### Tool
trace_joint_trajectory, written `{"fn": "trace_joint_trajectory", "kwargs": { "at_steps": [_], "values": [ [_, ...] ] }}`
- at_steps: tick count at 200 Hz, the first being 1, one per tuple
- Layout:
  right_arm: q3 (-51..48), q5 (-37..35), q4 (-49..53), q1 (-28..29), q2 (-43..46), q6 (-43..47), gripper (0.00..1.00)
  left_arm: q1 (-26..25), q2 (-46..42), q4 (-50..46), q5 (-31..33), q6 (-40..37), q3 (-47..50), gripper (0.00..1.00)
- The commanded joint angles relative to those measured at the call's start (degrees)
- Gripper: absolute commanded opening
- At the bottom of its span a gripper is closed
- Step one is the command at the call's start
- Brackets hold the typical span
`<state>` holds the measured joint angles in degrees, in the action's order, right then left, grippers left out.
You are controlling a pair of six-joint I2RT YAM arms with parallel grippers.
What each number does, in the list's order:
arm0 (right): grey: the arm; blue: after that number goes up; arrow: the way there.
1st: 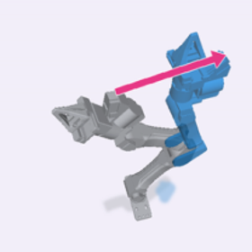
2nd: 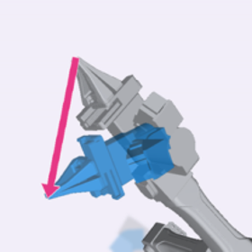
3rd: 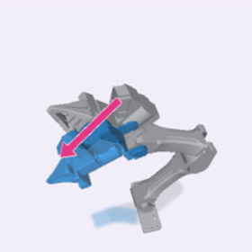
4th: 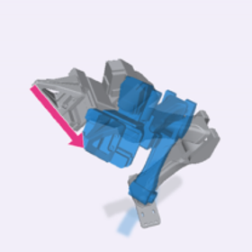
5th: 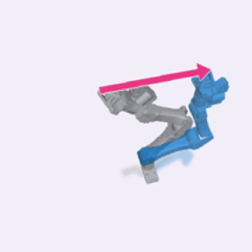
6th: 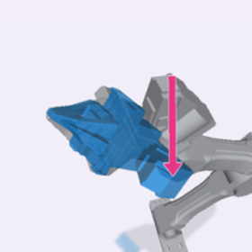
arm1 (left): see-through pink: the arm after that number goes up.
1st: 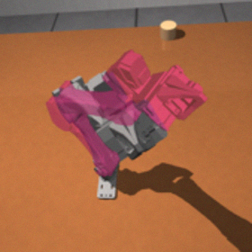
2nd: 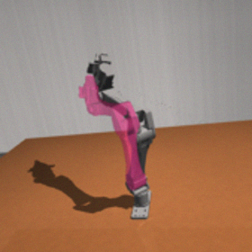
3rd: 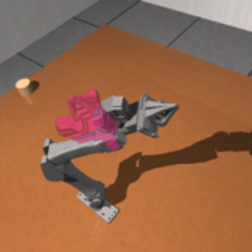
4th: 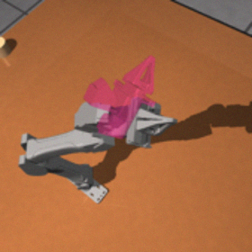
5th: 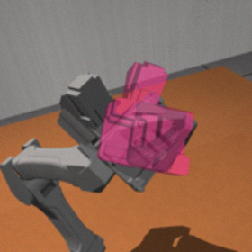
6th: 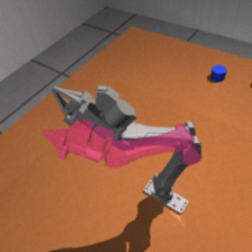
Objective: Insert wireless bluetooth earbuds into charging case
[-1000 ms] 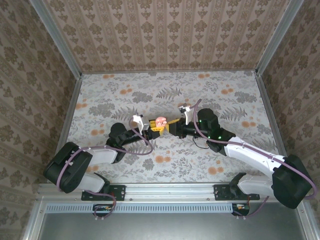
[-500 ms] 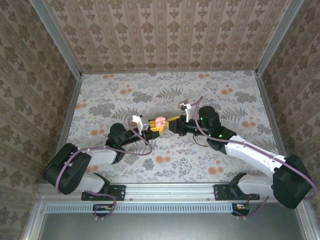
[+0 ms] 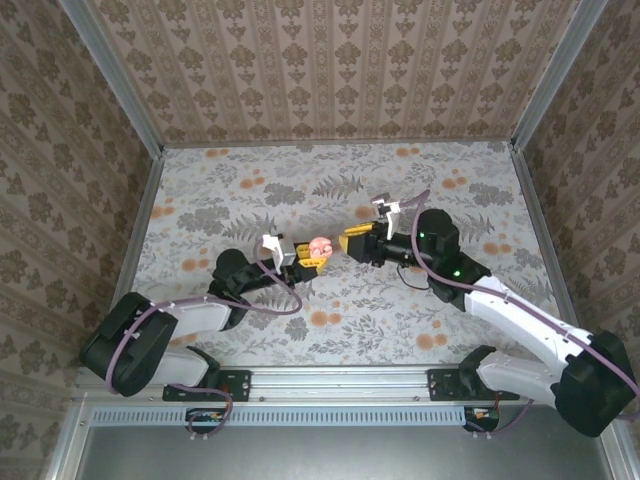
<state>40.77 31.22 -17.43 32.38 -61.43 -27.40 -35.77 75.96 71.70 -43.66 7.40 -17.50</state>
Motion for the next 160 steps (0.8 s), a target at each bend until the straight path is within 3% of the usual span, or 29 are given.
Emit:
{"fn": "trace_joint_trajectory", "kwargs": {
  "at_steps": [1,18,72,160],
  "values": [
    [0.5,6.7,0.4,-0.3,1.8,-2.8,0.36,-0.6,-1.8,2.0,-2.1,-4.1,1.4,0.14],
    [1.0,8.8,0.8,-0.2,2.0,-5.9,0.37,-0.6,-2.1,1.7,-1.9,-5.0,1.6,0.14],
    [3.8,6.1,9.6,1.8,0.1,-6.3,0.36,-0.6,-1.6,1.6,-1.9,-4.7,1.1,0.14],
    [5.6,7.5,7.2,3.1,-4.7,-6.8,0.34,-0.6,-2.9,0.4,-1.4,-4.7,1.1,0.14]
  ]
}}
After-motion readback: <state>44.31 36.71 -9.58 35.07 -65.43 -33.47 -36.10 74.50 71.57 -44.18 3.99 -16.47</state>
